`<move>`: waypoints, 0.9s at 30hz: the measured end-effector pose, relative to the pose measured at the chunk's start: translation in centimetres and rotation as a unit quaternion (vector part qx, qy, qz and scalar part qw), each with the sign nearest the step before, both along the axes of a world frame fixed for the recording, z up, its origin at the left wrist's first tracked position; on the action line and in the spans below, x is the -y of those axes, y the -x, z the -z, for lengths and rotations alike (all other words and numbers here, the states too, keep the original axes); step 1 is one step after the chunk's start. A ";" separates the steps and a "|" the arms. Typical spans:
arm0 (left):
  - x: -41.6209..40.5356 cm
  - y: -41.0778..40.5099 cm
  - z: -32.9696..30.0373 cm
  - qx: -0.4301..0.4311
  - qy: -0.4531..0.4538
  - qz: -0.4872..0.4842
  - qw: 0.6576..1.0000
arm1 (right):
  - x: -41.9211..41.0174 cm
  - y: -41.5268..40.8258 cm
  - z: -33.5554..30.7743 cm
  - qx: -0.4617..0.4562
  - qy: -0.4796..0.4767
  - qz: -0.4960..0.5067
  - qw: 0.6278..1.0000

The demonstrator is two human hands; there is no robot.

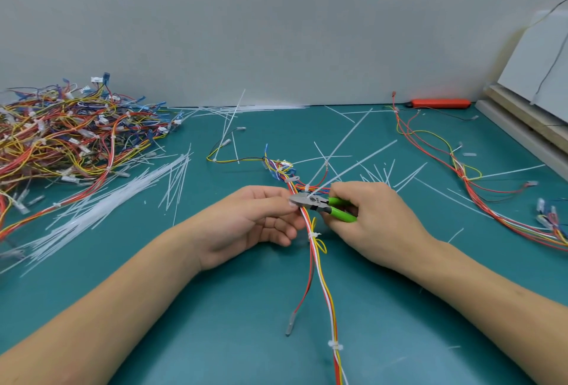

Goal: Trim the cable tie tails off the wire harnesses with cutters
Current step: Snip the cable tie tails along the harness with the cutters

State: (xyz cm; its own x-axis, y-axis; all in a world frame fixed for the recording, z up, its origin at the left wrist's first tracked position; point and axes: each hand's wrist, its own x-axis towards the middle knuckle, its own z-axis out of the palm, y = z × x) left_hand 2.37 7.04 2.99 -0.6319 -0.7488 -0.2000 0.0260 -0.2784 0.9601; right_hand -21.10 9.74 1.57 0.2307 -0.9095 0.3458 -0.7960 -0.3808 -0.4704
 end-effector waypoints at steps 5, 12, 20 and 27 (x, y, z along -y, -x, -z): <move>-0.1 0.1 0.0 0.001 -0.003 -0.008 1.000 | 0.0 -0.2 0.1 -0.003 0.003 -0.026 1.000; 0.1 0.2 0.1 -0.003 -0.006 -0.012 1.000 | 0.2 -0.1 0.2 -0.020 0.021 -0.027 0.999; 0.2 0.1 0.4 -0.002 0.002 -0.004 1.000 | 0.2 -0.1 0.1 -0.027 0.017 -0.021 0.999; 0.2 0.0 0.3 -0.007 0.001 -0.002 1.000 | 0.2 -0.1 0.1 -0.025 0.008 -0.023 0.999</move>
State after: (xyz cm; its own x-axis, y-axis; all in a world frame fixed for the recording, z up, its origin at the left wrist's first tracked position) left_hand 2.37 6.85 2.66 -0.6318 -0.7513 -0.1907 0.0397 -0.2770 0.9600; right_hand -20.98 9.54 1.46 0.2898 -0.8917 0.3476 -0.7995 -0.4252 -0.4243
